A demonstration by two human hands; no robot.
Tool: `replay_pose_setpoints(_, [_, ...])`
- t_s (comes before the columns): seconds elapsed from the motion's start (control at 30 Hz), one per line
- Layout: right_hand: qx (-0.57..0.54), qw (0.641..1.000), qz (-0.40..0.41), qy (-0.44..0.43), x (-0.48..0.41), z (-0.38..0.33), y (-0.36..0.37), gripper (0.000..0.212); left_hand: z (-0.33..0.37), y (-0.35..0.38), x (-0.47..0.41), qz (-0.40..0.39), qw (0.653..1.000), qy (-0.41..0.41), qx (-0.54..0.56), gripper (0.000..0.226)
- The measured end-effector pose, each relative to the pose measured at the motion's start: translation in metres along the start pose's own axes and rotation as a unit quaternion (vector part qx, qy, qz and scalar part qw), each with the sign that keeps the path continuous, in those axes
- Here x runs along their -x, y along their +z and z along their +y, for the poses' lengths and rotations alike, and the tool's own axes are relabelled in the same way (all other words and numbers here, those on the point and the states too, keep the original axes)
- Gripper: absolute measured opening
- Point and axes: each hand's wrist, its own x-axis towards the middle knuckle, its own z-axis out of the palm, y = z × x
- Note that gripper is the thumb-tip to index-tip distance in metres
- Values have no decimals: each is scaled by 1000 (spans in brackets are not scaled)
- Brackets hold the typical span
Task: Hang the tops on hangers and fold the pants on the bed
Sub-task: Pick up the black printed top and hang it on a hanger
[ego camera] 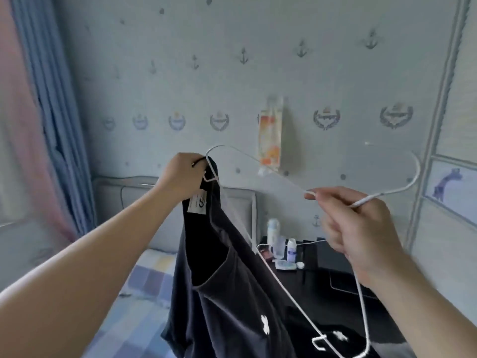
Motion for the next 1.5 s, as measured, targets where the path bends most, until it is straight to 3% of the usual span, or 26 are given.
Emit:
replay_pose_setpoints(0.13, [-37,996,-20,80,63,49,56,21,-87,-18,45,-34,997,-61,15,38])
replay_pose_setpoints(0.3, [1,984,-52,172,130,103,122,24,-173,-39,95,-53,985,-151,62,32])
replay_pose_setpoints(0.63, [88,983,-111,120,198,162,253,20,-290,-97,175,-10,982,-191,-3,37])
replay_pose_setpoints(0.73, [111,975,-121,149,222,194,284,18,-319,-88,200,-12,976,-217,-20,36])
replay_pose_setpoints(0.8, [110,970,-117,182,234,209,290,16,-330,-83,217,-36,973,-227,-28,40])
replay_pose_setpoints(1.0, [134,957,-163,200,257,215,304,18,-346,-92,250,-110,956,-265,-68,27])
replay_pose_setpoints(1.3, [127,938,-233,224,262,212,344,24,-333,-128,264,-110,955,-260,-86,22])
replay_pose_setpoints(1.5, [64,963,-204,164,259,206,361,21,-326,-161,258,-79,954,-260,-129,19])
